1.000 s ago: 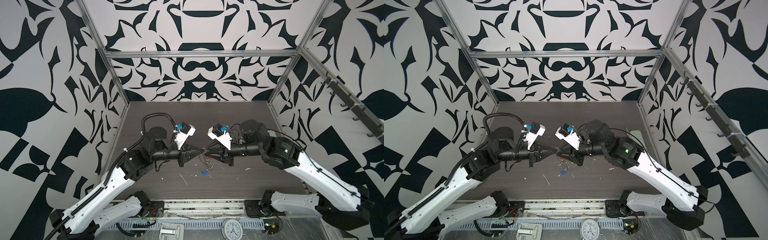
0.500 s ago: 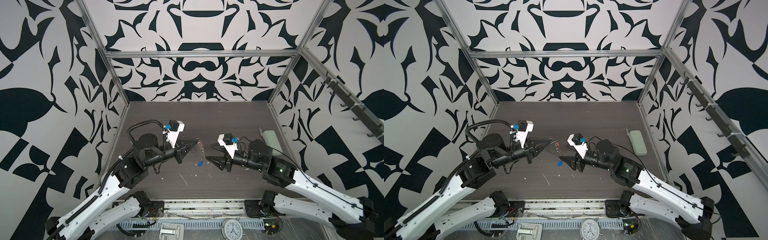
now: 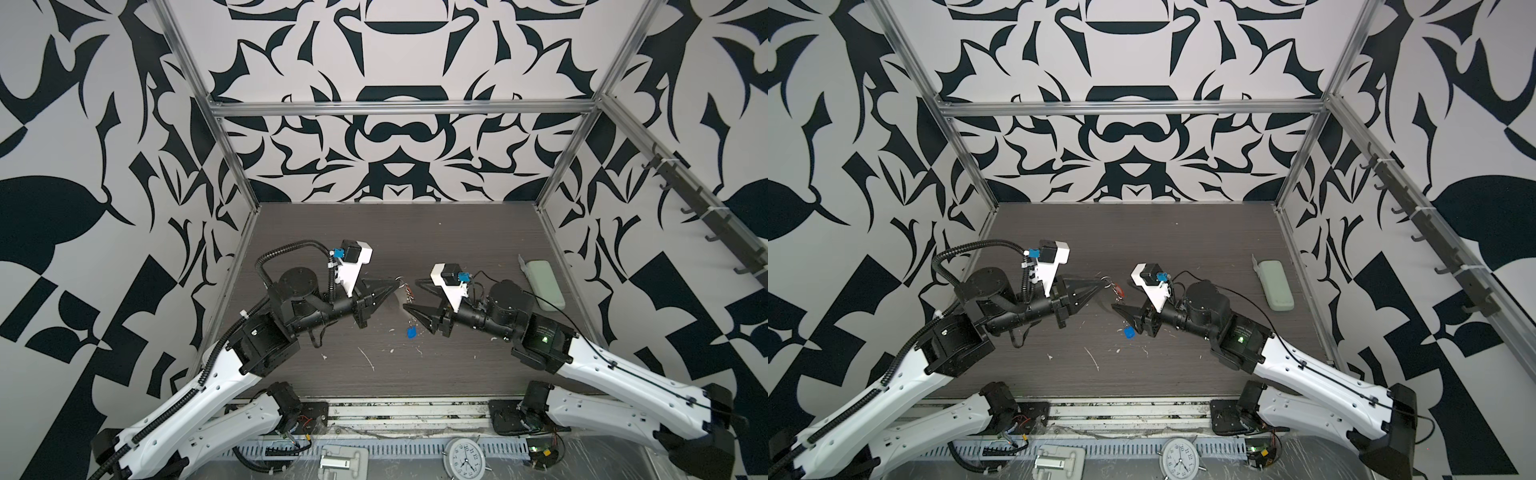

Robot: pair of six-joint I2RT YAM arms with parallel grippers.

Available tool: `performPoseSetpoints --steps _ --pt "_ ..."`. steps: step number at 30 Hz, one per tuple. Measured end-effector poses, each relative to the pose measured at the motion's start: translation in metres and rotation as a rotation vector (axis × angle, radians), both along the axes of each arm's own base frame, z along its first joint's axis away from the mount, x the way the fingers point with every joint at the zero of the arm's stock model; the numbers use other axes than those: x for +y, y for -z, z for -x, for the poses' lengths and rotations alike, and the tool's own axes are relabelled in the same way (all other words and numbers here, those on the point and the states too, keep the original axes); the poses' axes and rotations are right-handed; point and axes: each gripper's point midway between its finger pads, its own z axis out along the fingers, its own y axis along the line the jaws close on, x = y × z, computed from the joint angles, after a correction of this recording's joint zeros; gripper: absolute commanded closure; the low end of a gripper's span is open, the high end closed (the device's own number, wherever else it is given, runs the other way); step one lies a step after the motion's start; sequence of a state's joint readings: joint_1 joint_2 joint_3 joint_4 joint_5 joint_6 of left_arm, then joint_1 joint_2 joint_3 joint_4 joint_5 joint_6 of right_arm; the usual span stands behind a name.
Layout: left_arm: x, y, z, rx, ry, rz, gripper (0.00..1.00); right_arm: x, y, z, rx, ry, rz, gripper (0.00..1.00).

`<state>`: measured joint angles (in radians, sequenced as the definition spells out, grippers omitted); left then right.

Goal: Remove the keys from the keyring

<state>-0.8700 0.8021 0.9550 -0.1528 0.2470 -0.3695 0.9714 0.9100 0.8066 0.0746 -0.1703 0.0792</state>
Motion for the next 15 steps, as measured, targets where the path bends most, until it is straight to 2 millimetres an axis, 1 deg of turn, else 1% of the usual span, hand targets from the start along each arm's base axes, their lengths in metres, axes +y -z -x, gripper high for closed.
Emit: performPoseSetpoints --steps 6,11,15 --pt "0.001 -0.002 0.0 -0.005 -0.01 0.004 1.0 0.005 0.007 0.0 0.011 -0.009 0.02 0.41" --pt "0.005 -0.009 0.0 -0.024 -0.025 0.026 1.0 0.007 0.009 0.004 0.014 -0.02 0.024 0.45" --pt "0.006 -0.013 -0.001 -0.034 -0.035 0.037 1.0 0.009 0.011 0.006 0.019 -0.027 0.028 0.53"
